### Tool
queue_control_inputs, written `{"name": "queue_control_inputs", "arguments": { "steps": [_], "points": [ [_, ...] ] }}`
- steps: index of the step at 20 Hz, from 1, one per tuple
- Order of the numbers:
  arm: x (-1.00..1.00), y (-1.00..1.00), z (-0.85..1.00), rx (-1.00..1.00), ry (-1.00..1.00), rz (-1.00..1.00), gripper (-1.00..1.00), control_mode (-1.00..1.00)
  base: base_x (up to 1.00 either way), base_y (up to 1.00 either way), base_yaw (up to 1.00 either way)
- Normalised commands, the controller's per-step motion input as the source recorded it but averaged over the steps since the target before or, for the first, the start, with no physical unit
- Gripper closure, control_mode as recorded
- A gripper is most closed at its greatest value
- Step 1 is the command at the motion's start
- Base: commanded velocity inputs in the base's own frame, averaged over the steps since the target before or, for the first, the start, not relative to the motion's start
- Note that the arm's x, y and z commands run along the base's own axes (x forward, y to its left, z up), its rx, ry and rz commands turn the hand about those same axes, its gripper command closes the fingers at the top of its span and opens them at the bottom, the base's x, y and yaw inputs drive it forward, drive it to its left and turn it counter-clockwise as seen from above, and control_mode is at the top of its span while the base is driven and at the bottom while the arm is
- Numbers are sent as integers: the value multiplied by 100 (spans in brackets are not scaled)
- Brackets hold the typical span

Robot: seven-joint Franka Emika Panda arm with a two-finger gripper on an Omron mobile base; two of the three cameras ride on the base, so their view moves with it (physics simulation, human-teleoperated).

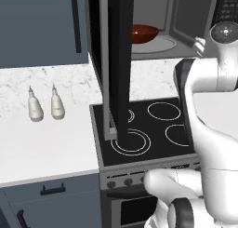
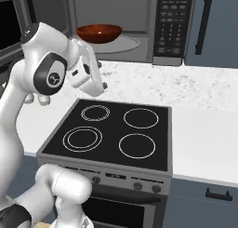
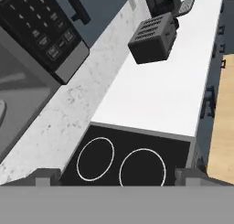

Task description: Open the microwave, place the bowl with waffle inside the microwave, then close the microwave door and turn it on.

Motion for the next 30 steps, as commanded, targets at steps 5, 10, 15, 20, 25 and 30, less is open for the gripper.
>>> {"name": "queue_control_inputs", "arguments": {
  "steps": [5,10,15,20,25,30],
  "points": [
    [0,-26,-83,-30,-19,-16,-100,-100,0,0,0],
    [1,-7,-69,-29,-20,-8,-100,-100,0,0,0],
    [1,-2,-25,-8,-8,-4,-100,-100,0,0,0],
    [21,44,-22,0,-1,0,-100,-100,0,0,0],
    [43,58,-25,0,0,0,-100,-100,0,0,0],
    [45,63,-26,0,0,0,-100,-100,0,0,0]
  ]
}}
